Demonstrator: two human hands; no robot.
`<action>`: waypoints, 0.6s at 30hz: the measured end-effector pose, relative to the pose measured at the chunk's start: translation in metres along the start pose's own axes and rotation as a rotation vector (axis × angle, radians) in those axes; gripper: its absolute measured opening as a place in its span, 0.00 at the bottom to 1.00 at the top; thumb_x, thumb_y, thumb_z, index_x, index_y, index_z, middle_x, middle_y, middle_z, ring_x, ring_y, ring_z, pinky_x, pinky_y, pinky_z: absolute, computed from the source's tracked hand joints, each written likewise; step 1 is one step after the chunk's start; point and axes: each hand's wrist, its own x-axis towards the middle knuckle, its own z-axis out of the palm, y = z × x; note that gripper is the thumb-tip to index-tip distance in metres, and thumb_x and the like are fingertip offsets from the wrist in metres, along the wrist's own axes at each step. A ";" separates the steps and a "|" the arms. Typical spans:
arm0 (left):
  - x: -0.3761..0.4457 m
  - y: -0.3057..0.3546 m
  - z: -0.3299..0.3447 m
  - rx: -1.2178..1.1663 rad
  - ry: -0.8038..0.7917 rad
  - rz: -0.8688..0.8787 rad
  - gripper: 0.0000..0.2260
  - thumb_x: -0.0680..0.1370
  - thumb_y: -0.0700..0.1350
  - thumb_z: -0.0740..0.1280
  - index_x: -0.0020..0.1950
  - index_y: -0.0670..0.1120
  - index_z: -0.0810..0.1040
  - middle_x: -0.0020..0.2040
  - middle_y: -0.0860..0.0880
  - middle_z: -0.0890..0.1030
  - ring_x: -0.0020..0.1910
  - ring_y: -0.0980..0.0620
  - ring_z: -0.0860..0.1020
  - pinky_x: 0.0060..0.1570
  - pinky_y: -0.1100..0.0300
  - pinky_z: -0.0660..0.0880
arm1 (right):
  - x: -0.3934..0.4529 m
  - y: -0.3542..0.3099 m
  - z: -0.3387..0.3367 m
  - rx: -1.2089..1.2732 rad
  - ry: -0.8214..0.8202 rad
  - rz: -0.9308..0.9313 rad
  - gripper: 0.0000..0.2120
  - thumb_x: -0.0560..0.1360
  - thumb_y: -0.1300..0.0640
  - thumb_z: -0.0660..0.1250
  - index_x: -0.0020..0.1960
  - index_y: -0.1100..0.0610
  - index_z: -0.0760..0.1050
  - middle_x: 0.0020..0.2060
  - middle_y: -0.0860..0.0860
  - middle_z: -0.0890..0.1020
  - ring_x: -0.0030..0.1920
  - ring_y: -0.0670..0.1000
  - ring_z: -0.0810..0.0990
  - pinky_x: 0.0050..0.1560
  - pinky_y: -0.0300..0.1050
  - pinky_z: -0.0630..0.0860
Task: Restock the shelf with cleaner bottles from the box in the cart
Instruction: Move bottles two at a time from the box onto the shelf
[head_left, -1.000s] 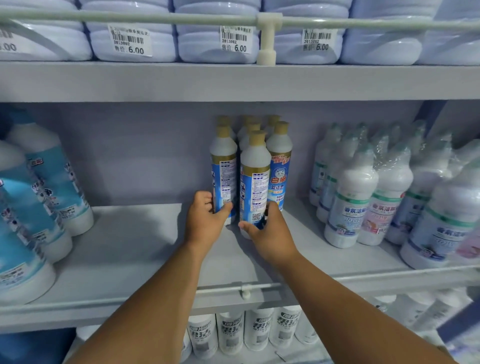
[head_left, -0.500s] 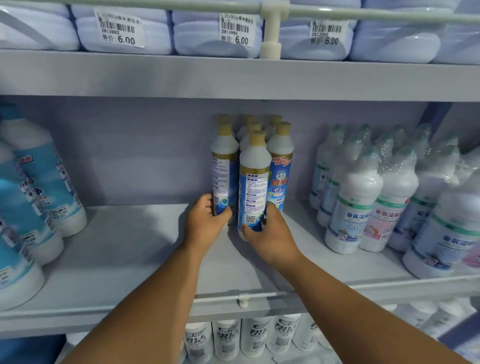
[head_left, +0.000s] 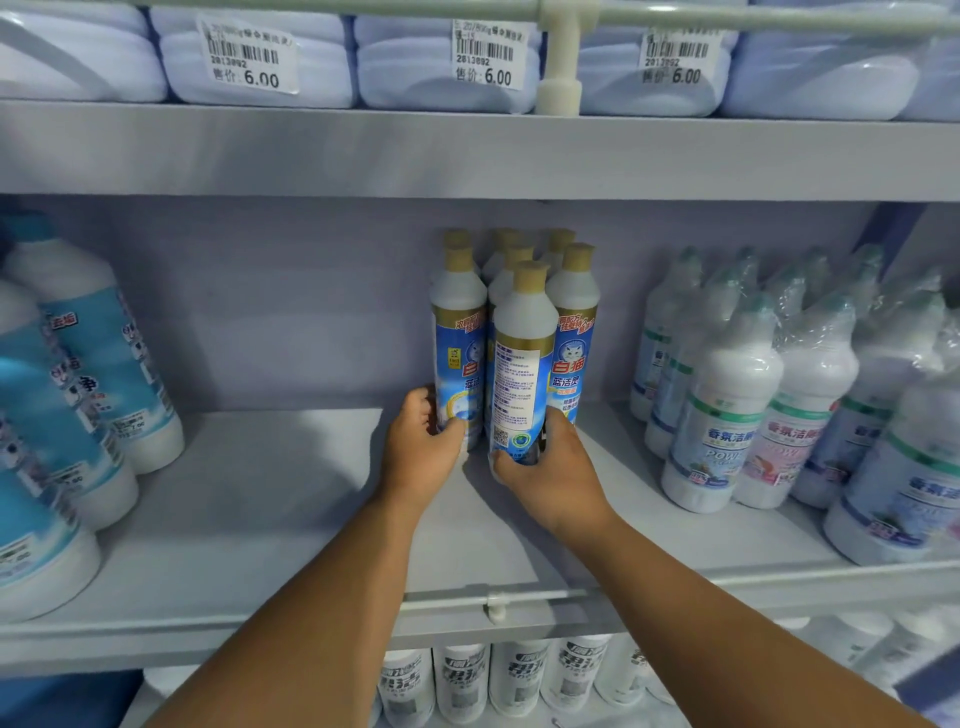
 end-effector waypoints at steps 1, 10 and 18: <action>0.000 0.000 0.000 0.020 0.013 0.012 0.16 0.74 0.40 0.74 0.60 0.47 0.77 0.52 0.53 0.81 0.44 0.64 0.80 0.35 0.78 0.71 | 0.000 0.000 0.000 0.005 -0.001 -0.002 0.27 0.71 0.51 0.76 0.66 0.49 0.69 0.56 0.43 0.78 0.56 0.44 0.79 0.56 0.43 0.79; -0.003 0.000 -0.004 -0.008 -0.074 0.046 0.10 0.79 0.42 0.71 0.59 0.51 0.78 0.47 0.61 0.82 0.45 0.70 0.81 0.44 0.73 0.78 | -0.002 0.002 -0.002 0.004 -0.005 0.002 0.27 0.71 0.49 0.77 0.64 0.48 0.69 0.55 0.41 0.79 0.53 0.39 0.78 0.49 0.34 0.77; 0.001 0.001 0.000 0.179 -0.055 0.102 0.13 0.80 0.45 0.66 0.64 0.46 0.79 0.59 0.47 0.75 0.48 0.57 0.74 0.38 0.80 0.67 | -0.005 0.002 -0.002 0.005 -0.027 -0.051 0.25 0.72 0.54 0.74 0.66 0.49 0.70 0.56 0.42 0.79 0.55 0.41 0.79 0.54 0.40 0.79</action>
